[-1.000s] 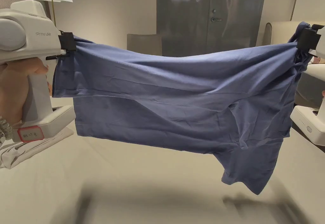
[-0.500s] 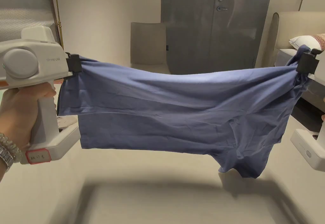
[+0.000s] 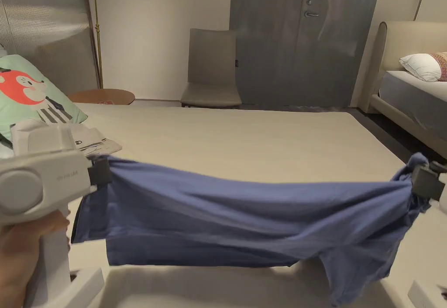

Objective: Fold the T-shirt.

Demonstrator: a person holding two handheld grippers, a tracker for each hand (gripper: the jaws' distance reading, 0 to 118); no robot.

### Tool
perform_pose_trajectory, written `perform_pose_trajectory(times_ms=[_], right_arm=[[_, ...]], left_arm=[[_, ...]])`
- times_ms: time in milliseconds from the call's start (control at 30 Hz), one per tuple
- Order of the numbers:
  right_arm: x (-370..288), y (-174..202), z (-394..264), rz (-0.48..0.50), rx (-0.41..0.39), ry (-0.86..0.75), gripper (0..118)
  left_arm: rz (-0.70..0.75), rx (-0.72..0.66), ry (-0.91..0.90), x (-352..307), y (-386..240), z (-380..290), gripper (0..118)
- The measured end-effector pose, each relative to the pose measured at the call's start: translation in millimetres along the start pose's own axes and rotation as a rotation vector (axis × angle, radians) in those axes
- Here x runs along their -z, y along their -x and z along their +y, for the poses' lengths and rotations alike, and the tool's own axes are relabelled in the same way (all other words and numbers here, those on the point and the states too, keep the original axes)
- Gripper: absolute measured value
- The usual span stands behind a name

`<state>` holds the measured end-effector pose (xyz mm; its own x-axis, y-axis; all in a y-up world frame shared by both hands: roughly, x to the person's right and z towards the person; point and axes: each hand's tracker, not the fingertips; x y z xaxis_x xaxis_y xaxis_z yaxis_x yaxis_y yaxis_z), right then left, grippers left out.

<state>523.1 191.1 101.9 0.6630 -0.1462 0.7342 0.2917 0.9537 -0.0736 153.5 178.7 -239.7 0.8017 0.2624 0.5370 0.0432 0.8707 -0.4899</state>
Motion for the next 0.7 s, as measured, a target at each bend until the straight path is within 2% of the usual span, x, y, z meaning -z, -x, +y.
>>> perform_pose_trajectory(times_ms=[200,300,367,533,700], right_arm=[[-50,-19,-64,-0.011,0.03,0.123,5],[-66,-33,-93,-0.036,-0.001,0.179,5],[-77,-41,-111,-0.044,0.026,0.221,5],[-94,-53,-155,-0.081,0.013,0.31,5],[-98,-65,-193,-0.124,0.043,0.409,5]], left_arm=[[0.026,-0.045,0.137,-40,27,-80,4],[0.041,-0.067,0.201,-56,38,-117,4],[0.057,-0.059,0.244,-66,44,-142,4],[0.087,-0.058,0.329,-80,54,-188,4],[0.098,-0.092,0.418,-82,68,-218,4]])
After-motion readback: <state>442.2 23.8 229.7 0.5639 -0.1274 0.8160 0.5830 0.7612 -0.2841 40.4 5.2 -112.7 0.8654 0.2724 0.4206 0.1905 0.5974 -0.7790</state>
